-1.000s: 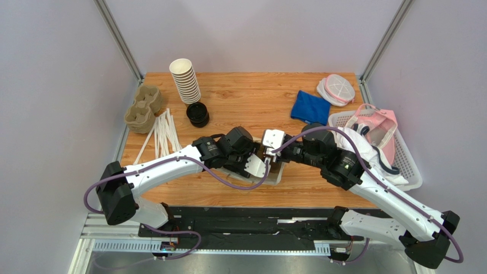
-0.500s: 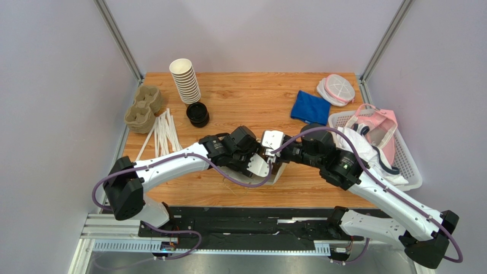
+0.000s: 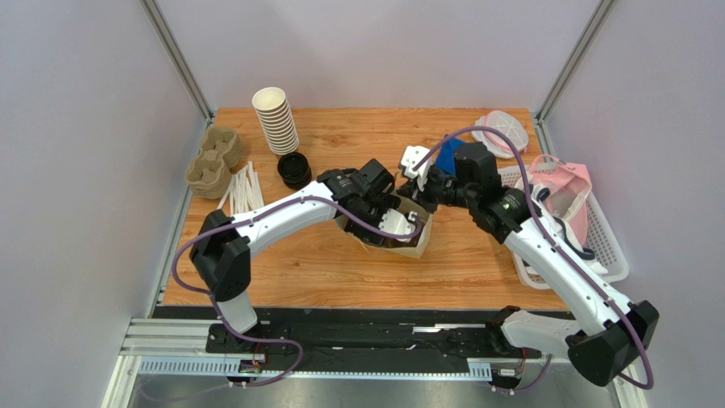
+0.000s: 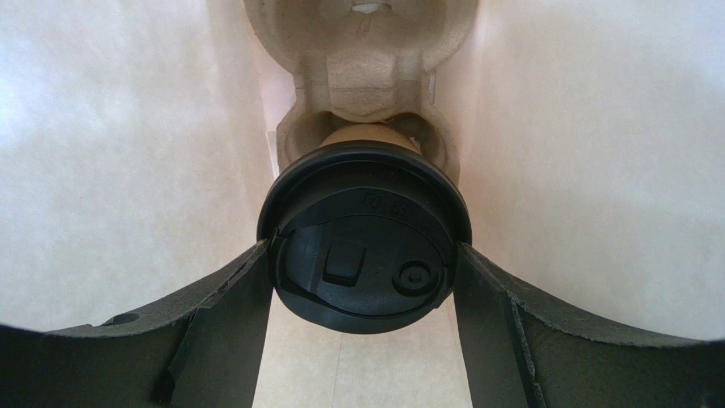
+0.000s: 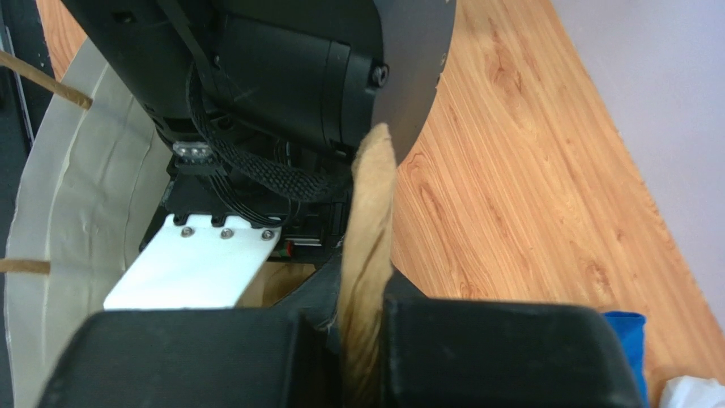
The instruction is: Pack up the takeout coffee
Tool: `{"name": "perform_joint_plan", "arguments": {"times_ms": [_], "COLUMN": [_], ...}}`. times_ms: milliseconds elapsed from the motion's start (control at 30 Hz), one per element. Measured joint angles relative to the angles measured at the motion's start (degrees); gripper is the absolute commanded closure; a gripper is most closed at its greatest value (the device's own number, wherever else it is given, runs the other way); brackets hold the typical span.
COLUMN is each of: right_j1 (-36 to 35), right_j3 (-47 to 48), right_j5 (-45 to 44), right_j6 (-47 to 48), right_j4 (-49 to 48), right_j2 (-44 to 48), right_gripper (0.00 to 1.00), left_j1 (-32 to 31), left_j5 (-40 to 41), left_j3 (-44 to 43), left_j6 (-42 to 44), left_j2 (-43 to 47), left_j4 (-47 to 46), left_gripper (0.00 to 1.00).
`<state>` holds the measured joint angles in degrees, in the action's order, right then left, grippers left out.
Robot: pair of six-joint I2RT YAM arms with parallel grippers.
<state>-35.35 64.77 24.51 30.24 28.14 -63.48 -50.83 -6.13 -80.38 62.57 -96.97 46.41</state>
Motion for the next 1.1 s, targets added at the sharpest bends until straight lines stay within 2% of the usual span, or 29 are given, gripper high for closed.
{"name": "perform_joint_plan", "arguments": {"times_ms": [233, 500, 800, 1000, 1100], "right_j1": [7.26, 10.56, 11.65, 12.9, 13.68], "right_j3": [6.21, 8.46, 9.27, 11.39, 12.5], "right_j5": [9.03, 13.99, 15.72, 17.22, 18.21], "right_j6": [-2.82, -3.72, -3.72, -3.78, -4.13], "right_j4": [2.93, 4.81, 5.51, 5.92, 6.23], "right_j2": [-8.63, -12.11, -14.08, -16.37, -17.42], "right_gripper": [1.0, 1.0, 1.0, 1.0, 1.0], "left_j1": [3.52, 4.2, 4.37, 4.5, 4.59], "left_j5": [-4.76, -5.38, -3.91, -3.61, -3.43], "left_j3": [-12.24, -12.46, -13.31, -13.99, -14.1], "left_j6": [0.48, 1.46, 1.01, 0.83, 0.83], "left_j2": [-9.16, -9.6, -9.84, -10.14, -10.19], "left_j4": [8.94, 9.18, 9.97, 10.49, 10.64], "left_gripper": [0.71, 0.62, 0.4, 0.36, 0.31]}}
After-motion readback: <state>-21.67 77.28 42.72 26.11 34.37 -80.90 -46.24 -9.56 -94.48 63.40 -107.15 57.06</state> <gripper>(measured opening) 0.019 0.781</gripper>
